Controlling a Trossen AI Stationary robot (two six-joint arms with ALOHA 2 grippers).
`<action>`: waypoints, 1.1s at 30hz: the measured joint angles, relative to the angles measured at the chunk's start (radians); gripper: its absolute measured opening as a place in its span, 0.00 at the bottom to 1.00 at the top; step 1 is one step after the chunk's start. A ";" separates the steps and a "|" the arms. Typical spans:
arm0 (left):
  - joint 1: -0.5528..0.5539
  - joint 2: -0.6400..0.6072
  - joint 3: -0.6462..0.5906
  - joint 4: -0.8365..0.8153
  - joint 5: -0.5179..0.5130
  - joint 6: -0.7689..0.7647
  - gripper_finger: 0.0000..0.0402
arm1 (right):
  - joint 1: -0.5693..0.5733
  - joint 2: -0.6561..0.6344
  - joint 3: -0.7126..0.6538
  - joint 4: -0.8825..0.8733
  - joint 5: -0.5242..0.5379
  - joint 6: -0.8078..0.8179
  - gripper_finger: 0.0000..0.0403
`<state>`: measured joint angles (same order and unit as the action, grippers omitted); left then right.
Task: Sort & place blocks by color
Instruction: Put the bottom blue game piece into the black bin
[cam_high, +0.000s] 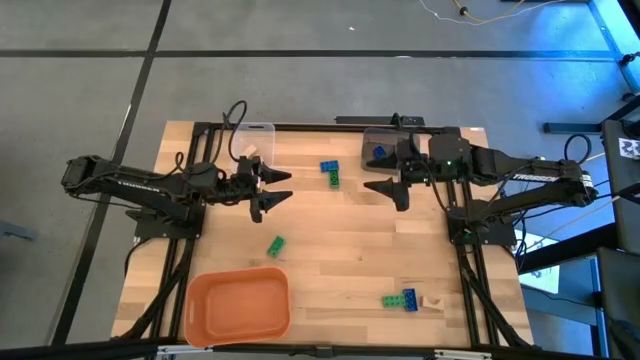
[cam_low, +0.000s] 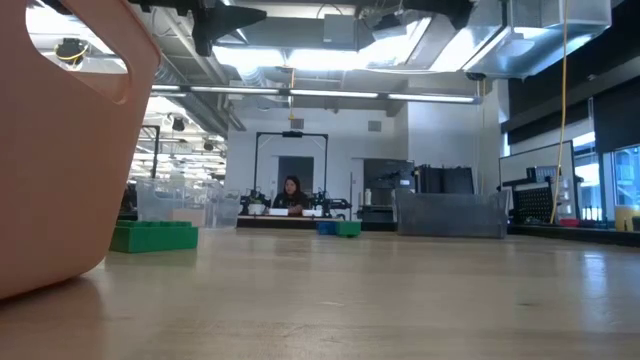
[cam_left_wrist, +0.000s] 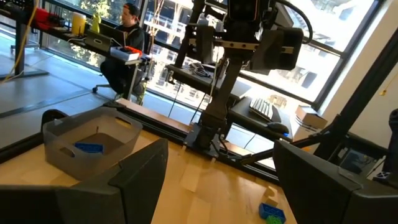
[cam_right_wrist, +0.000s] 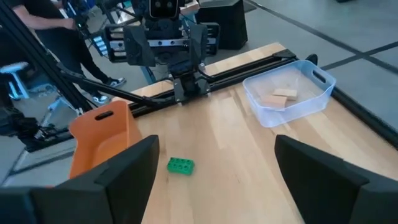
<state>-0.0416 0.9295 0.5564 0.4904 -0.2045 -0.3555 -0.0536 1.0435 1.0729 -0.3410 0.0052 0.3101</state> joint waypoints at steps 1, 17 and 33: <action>0.000 0.000 0.000 0.000 -0.002 0.000 0.70 | 0.000 0.000 0.000 0.000 -0.004 0.003 0.79; 0.000 0.000 0.000 0.000 -0.015 0.000 0.70 | 0.112 0.015 0.000 -0.289 -0.293 0.498 0.79; 0.000 0.000 0.000 0.000 -0.015 -0.001 0.70 | 0.755 0.334 0.000 -0.618 -0.060 1.598 0.79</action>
<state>-0.0415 0.9298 0.5564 0.4908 -0.2192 -0.3566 0.7016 1.3773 1.0729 -0.9592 -0.0548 1.9080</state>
